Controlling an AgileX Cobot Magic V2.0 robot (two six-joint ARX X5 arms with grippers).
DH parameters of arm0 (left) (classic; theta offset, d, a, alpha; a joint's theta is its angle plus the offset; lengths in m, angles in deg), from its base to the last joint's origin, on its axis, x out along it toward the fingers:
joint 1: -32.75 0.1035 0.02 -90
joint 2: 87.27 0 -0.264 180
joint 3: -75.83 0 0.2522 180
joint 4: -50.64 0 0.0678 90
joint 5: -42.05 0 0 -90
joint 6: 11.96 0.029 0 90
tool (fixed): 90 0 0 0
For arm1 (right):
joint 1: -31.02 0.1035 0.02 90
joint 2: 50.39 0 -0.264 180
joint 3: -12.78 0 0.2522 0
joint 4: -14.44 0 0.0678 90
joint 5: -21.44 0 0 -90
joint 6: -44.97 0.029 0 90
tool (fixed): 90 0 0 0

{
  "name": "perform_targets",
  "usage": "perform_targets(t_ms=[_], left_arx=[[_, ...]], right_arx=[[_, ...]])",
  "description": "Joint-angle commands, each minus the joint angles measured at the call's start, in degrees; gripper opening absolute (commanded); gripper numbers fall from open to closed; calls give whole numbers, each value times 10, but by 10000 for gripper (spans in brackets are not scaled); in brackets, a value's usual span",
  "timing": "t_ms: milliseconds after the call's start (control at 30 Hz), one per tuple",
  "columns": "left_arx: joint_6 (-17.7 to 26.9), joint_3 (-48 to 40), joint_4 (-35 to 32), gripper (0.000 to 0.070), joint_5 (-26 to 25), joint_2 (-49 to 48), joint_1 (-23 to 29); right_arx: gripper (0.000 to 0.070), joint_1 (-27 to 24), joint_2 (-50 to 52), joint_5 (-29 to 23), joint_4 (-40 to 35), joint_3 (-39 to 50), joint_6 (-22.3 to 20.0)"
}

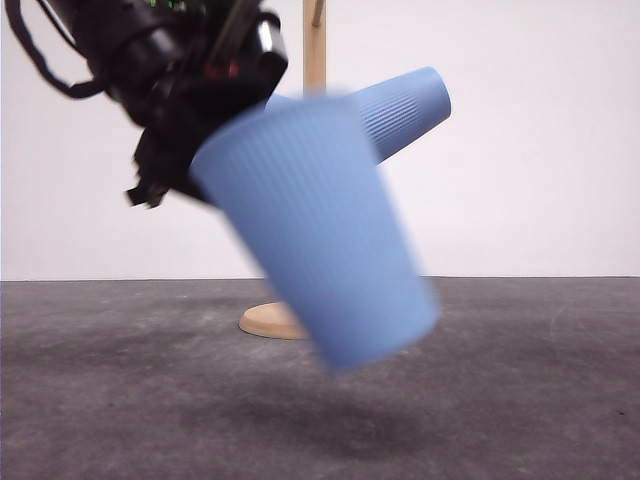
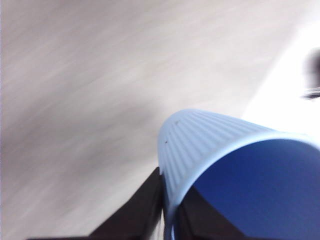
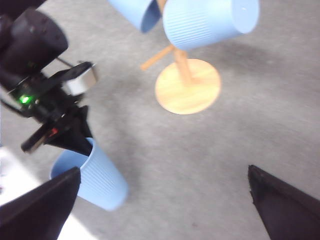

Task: Place three cups

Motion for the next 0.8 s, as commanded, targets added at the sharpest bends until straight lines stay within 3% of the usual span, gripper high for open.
perform_targets(t_ms=[0,533,633,767], left_arx=[[26,29,-8,9,-48,-12,5],[86,206,-20,9,-332,-105,98],[83,217,-34,9,-366,-106,106],[80,217,-44,9,-386,-106,107]], right_arx=[[691,2,-4,27,-4,-7,-11],[691,2,-29,379,-22,-7,-110],[691,3,-46,413,-34,-7,-112],[691,23,-73,422,-36,-7,-111]])
